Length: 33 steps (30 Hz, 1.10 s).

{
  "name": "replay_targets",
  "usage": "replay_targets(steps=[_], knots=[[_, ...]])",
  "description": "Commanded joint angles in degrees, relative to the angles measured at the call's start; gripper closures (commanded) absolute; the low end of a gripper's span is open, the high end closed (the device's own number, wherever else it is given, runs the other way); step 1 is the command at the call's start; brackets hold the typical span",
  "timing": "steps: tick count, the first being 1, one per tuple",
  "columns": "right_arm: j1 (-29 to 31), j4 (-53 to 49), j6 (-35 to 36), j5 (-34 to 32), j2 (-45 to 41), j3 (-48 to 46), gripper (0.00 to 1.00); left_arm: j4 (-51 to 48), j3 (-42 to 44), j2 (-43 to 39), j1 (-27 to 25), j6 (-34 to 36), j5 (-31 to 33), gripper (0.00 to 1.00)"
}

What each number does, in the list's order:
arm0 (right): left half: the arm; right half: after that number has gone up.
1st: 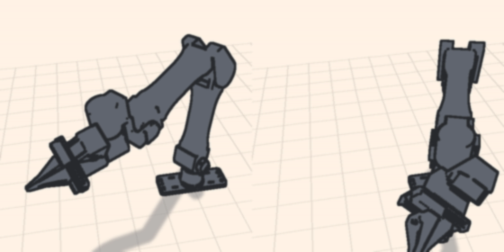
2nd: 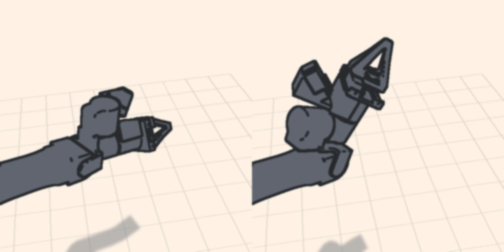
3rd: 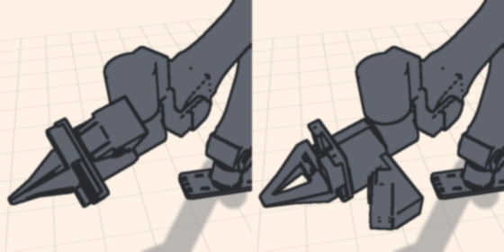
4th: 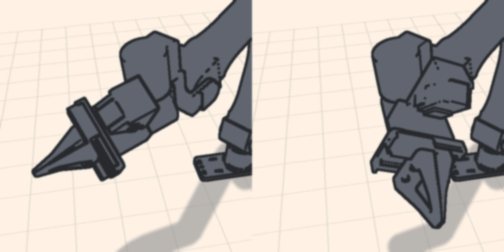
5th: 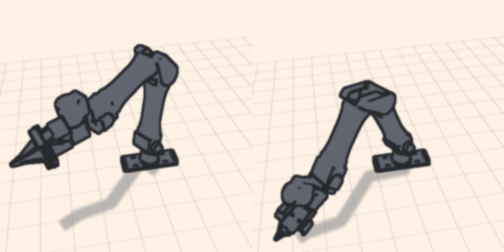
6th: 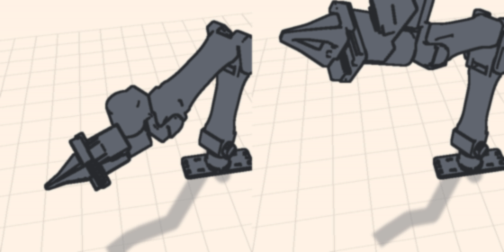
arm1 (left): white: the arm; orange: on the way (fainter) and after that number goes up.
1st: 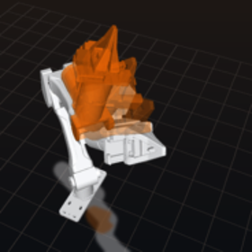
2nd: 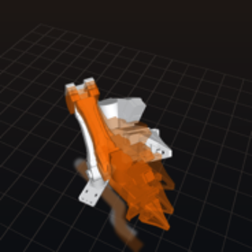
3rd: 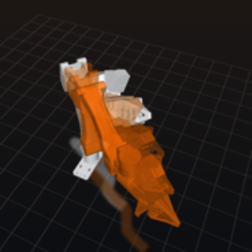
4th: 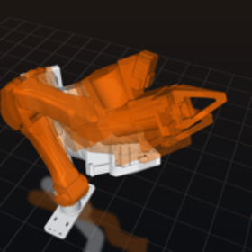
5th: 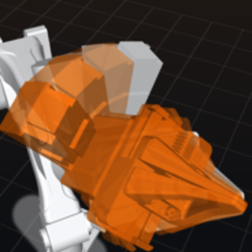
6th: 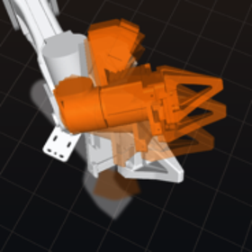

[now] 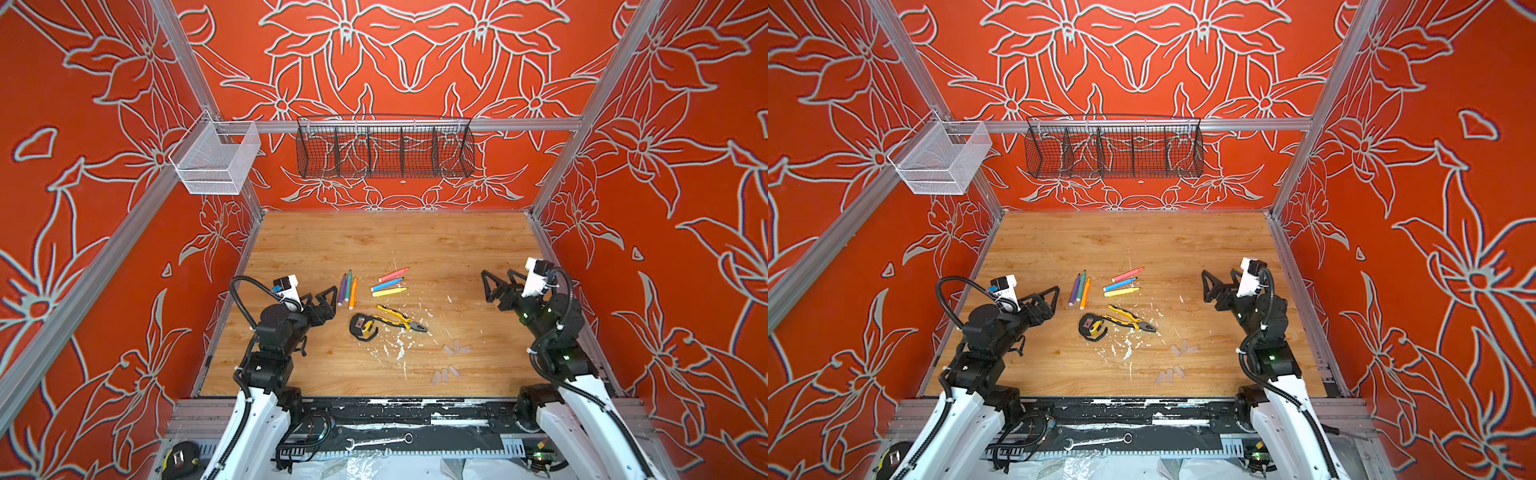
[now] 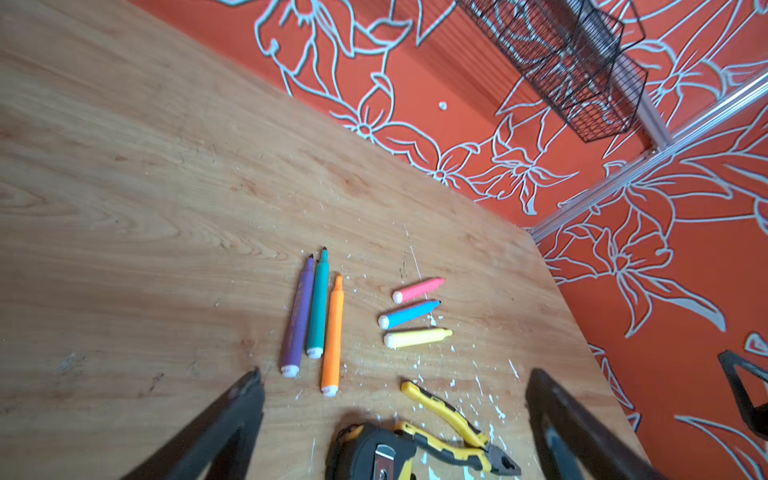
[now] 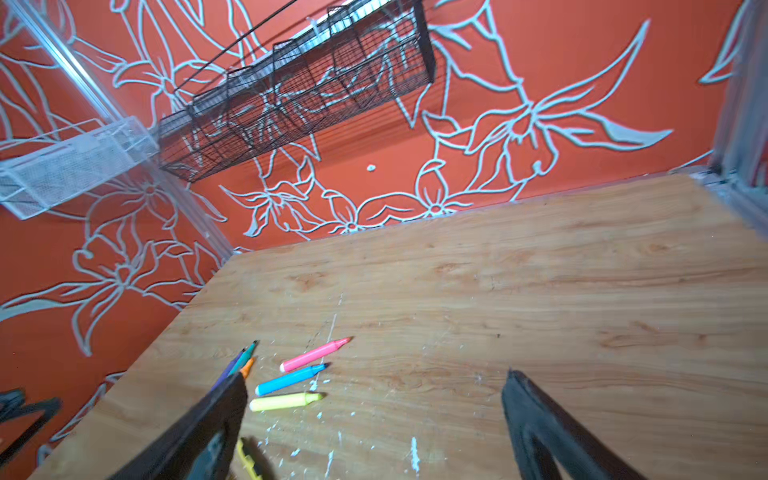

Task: Insert the pens into the pen caps
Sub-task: 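Move the left gripper over the orange marker while the right arm lifts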

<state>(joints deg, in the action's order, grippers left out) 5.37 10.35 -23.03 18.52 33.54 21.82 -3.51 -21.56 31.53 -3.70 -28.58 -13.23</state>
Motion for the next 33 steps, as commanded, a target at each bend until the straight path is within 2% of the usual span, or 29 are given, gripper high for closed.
replay_targets(steps=[1, 4, 6, 8, 10, 11, 12, 18, 24, 33], knots=[[0.0, 2.7, -4.4, 0.8, 3.7, -2.2, 0.03, -7.0, -4.7, 5.5, 0.3, 1.8, -1.6, 0.11], [0.0, 1.6, -3.2, -3.0, 12.6, -0.8, 0.03, -9.1, -7.6, 11.0, -0.8, 2.5, -1.1, 0.19], [0.1, 1.4, -3.2, -4.3, 18.5, 0.8, 0.07, -10.9, -9.4, 14.8, -3.2, 3.7, 1.7, 0.23], [0.1, 5.7, -2.5, -4.6, 24.0, 0.3, 0.09, -12.9, -11.4, 18.3, -6.6, 5.1, 6.5, 0.24], [0.3, 14.4, -2.9, -5.9, 29.5, -2.1, 0.15, -14.4, -13.3, 22.3, -10.3, 6.3, 11.1, 0.26], [0.3, 14.2, -2.9, -4.9, 30.6, -1.4, 0.16, -14.8, -13.9, 24.0, -11.5, 6.9, 12.6, 0.26], [0.7, 11.8, -1.6, -4.0, 30.9, 0.1, 0.18, -15.0, -14.7, 26.7, -12.8, 7.4, 13.5, 0.28], [2.7, 13.3, -0.6, -10.6, 28.9, -1.8, 0.16, -15.2, -19.7, 37.7, -17.2, 8.8, 17.3, 0.37], [2.8, 12.3, -0.2, -9.4, 30.6, -0.6, 0.16, -16.3, -25.1, 46.1, -19.4, 10.3, 19.0, 0.48], [3.1, 10.8, 0.1, -8.4, 33.3, 1.6, 0.18, -15.7, -29.8, 55.4, -19.7, 11.4, 21.1, 0.59]])
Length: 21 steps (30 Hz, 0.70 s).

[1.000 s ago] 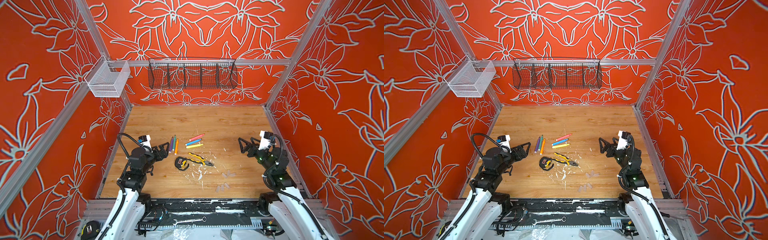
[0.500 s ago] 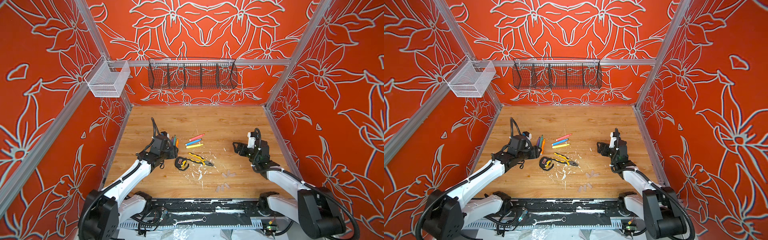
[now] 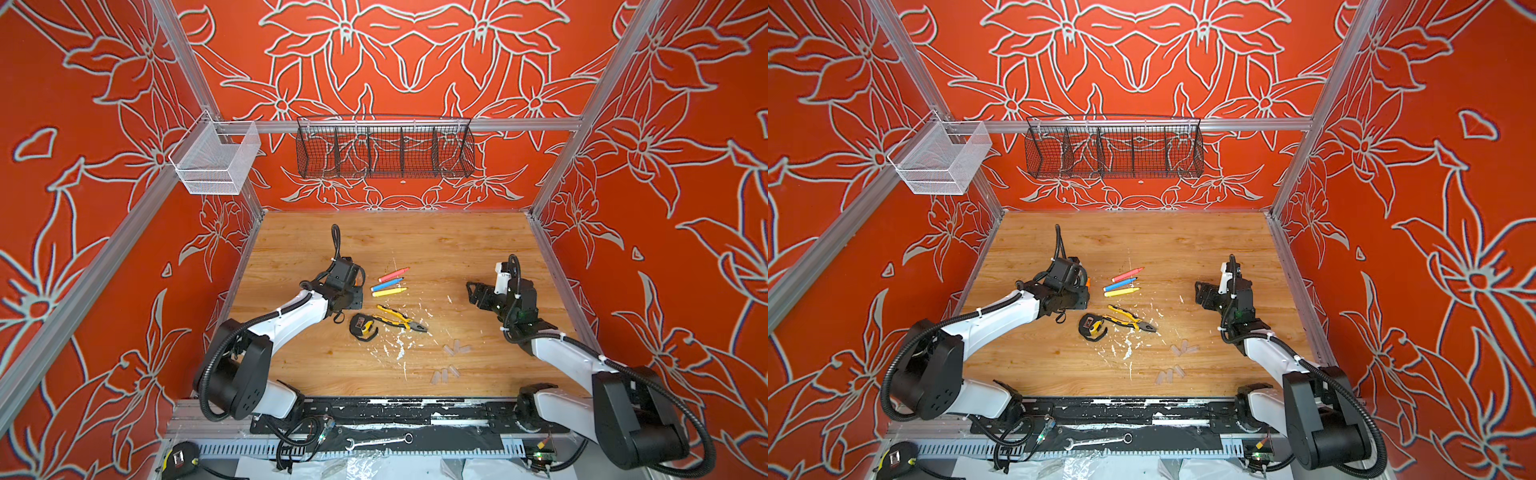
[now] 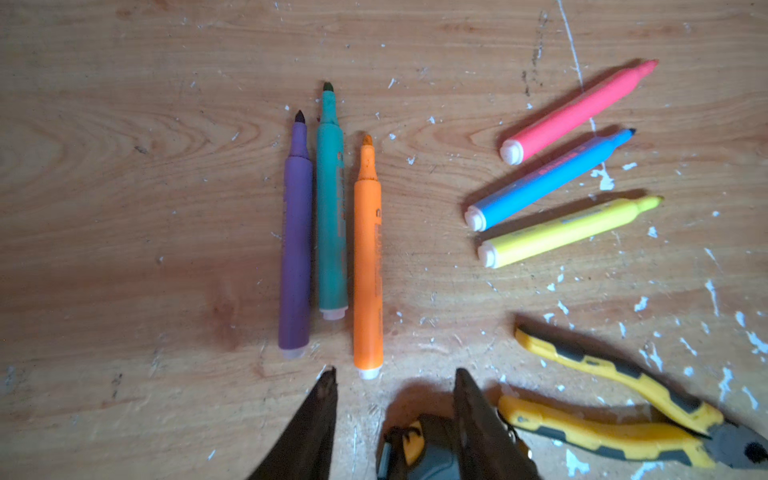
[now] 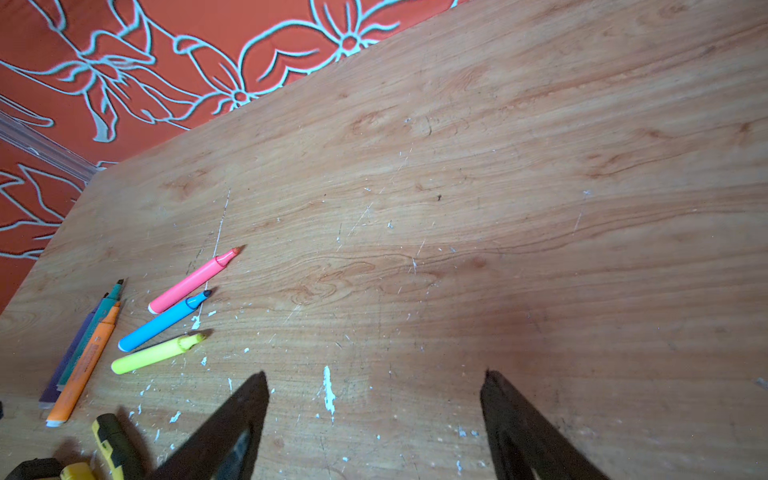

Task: Insert the pens into the pen caps
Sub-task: 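Move the left gripper over the orange marker while the right arm lifts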

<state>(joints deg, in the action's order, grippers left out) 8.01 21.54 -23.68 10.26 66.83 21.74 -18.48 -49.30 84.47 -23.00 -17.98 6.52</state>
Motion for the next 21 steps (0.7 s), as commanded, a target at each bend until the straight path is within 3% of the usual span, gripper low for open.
replay_targets(steps=[1, 13, 21], knots=[[0.4, -0.4, 0.7, -0.3, 0.0, 1.6, 0.18, -0.7, -2.7, 3.5, -0.4, 0.9, 1.3, 0.6], [0.5, -1.0, 0.8, -0.5, 0.6, 2.2, 0.18, -4.9, -9.8, 14.5, -0.4, 0.9, 6.4, 0.7], [0.5, -1.5, 0.7, -0.8, 1.2, 2.7, 0.18, -8.8, -14.1, 18.9, -0.4, 1.5, 5.6, 0.76]])
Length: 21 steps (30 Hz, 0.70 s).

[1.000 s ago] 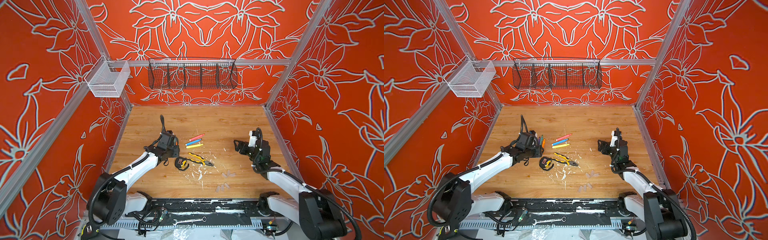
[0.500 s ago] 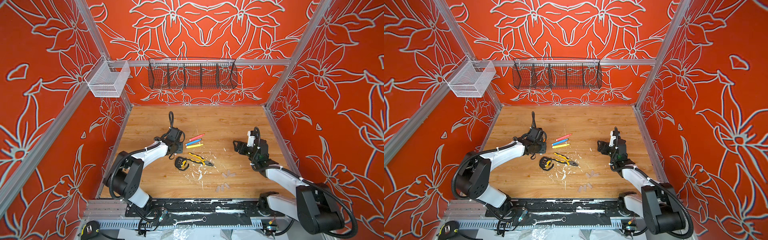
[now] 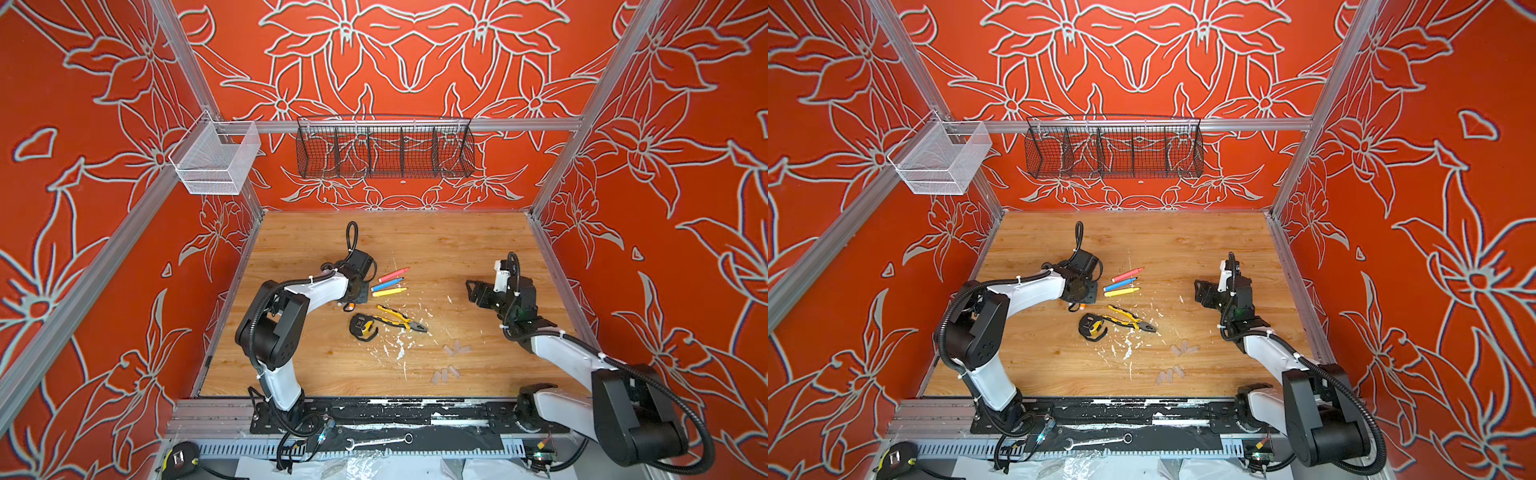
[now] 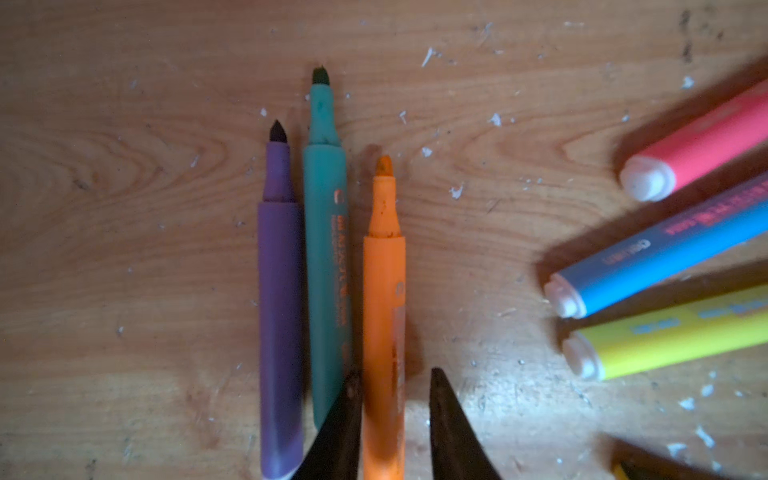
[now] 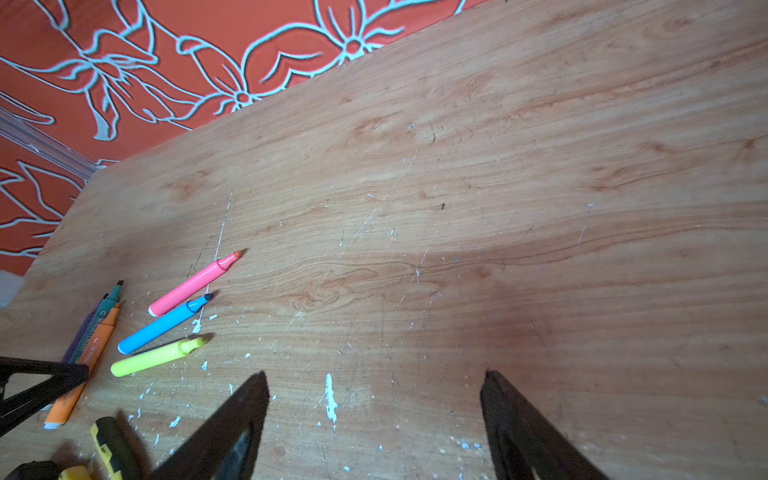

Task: Insert the pens into the pen caps
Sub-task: 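Move the left gripper over the orange marker while the right arm lifts, then close the left gripper on the orange marker and lift it upright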

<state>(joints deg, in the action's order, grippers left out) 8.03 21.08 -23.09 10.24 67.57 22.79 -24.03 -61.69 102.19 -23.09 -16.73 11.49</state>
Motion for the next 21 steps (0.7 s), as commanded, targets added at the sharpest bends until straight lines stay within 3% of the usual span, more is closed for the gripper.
replay_targets(steps=[1, 16, 21], knots=[[0.5, -1.1, 0.2, -0.8, 0.4, 1.6, 0.18, -3.5, -2.0, 1.5, -0.3, 0.3, 0.5, 0.77], [0.5, -1.6, 0.1, -1.0, 0.8, 2.1, 0.18, -9.8, -4.5, 4.9, -0.3, -2.9, 1.3, 0.76], [0.6, -1.7, 0.0, -1.5, 0.7, 2.1, 0.19, -9.7, -4.8, 5.0, -0.3, -2.8, 1.3, 0.91]])
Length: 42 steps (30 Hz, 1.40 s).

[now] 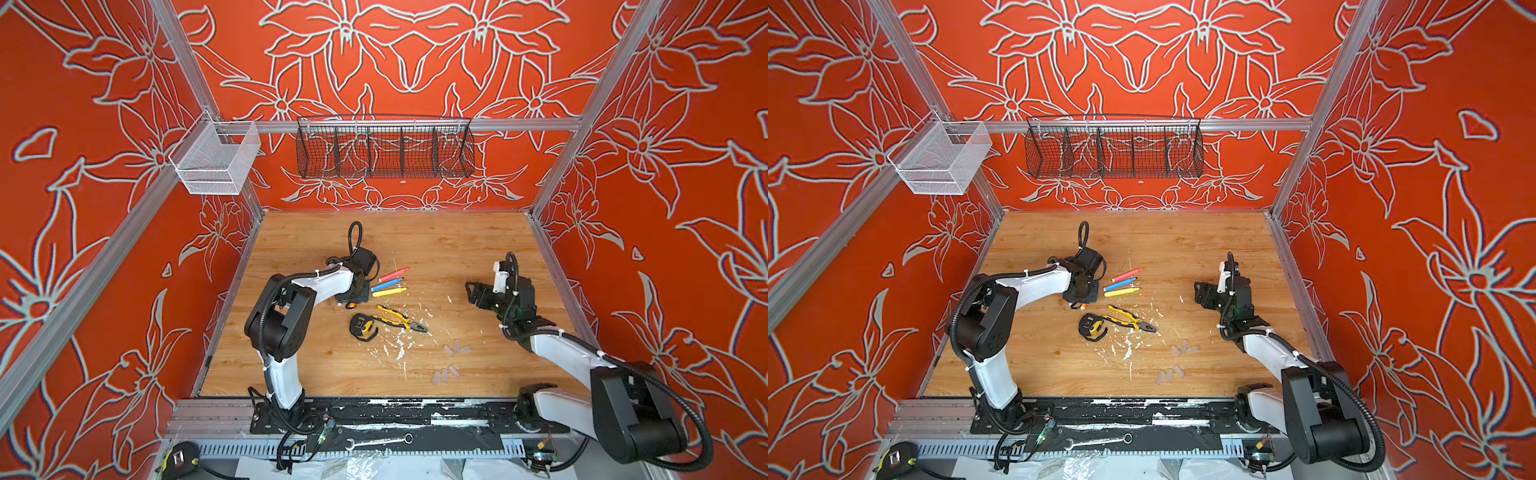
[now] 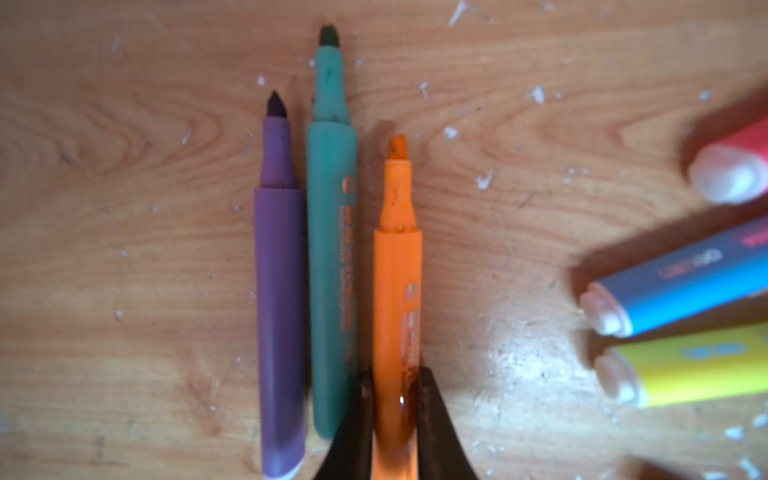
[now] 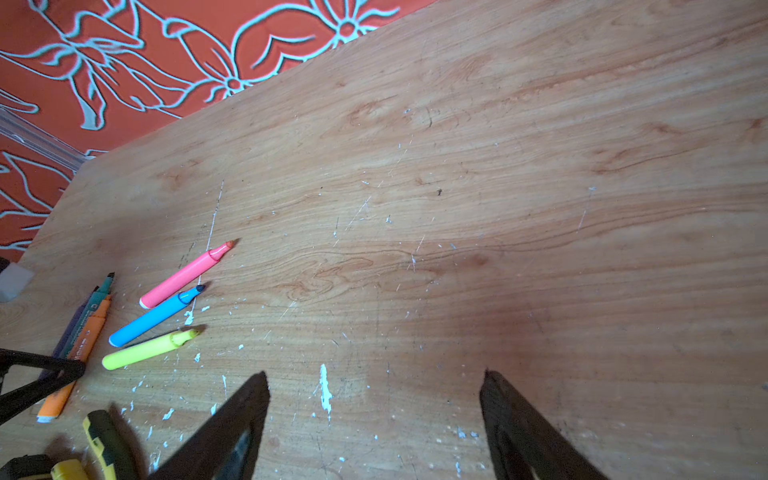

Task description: Insert the pens into the pen caps

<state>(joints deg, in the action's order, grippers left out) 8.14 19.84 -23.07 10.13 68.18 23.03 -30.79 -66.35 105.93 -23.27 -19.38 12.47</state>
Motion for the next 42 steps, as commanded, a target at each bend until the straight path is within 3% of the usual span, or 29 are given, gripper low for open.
replay_targets(steps=[1, 5, 8, 12, 18, 20, 22, 24, 25, 28, 29, 31, 34, 36, 42], knots=[[0.4, -0.5, -0.1, -1.7, 0.2, 1.9, 0.19, -2.9, -0.1, 1.1, -0.1, 0.0, 0.3, 0.94], [0.5, -2.8, -2.0, -4.5, 1.3, 3.3, 0.17, -1.7, 0.6, -0.7, 0.0, 1.0, 0.1, 1.0], [0.5, -12.9, -5.8, -5.0, 1.6, 8.1, 0.19, -2.2, 0.6, -4.0, -0.2, 0.9, -1.2, 1.0], [0.6, -17.2, -12.0, 1.5, -3.6, 9.9, 0.2, -3.8, 1.8, -14.3, -0.6, -2.4, -2.7, 1.0], [2.4, -26.1, -21.7, 12.9, -15.7, 12.7, 0.2, 1.2, 7.9, -31.9, -0.6, -10.6, -19.9, 1.0], [2.7, -25.2, -26.6, 18.8, -20.0, 12.6, 0.18, 4.1, 10.6, -37.2, -0.6, -12.5, -21.7, 1.0], [2.9, -19.9, -32.8, 22.3, -22.7, 11.5, 0.16, 9.1, 14.1, -41.1, -0.5, -12.4, -19.6, 1.0], [3.1, -14.0, -37.5, 21.4, -23.8, 10.8, 0.14, 11.5, 17.0, -43.5, 0.3, -14.7, -13.2, 1.0], [3.4, -11.9, -38.5, 19.1, -23.6, 11.0, 0.13, 12.3, 18.3, -44.4, 2.2, -18.0, -14.4, 1.0], [3.4, -11.2, -34.8, 15.1, -20.3, 13.2, 0.18, 25.3, 23.7, -46.6, 3.8, -19.4, -25.3, 1.0], [4.1, -10.6, -32.6, 14.4, -18.9, 12.9, 0.2, 28.8, 25.3, -47.3, 2.7, -17.9, -25.2, 1.0], [4.8, -7.3, -28.0, 12.6, -16.5, 10.3, 0.21, 32.3, 28.3, -48.9, -0.6, -11.7, -18.9, 1.0], [5.7, 0.1, -21.8, 7.3, -14.3, 5.2, 0.17, 34.6, 30.5, -48.9, -1.1, -7.7, -19.0, 1.0], [5.8, 3.1, -21.0, 9.3, -12.8, 4.6, 0.16, 38.9, 32.2, -48.2, -1.5, -6.3, -22.5, 1.0], [9.6, 16.0, -19.5, 13.4, -8.1, 0.2, 0.15, 45.2, 37.2, -48.5, -2.5, -4.5, -20.9, 1.0]])
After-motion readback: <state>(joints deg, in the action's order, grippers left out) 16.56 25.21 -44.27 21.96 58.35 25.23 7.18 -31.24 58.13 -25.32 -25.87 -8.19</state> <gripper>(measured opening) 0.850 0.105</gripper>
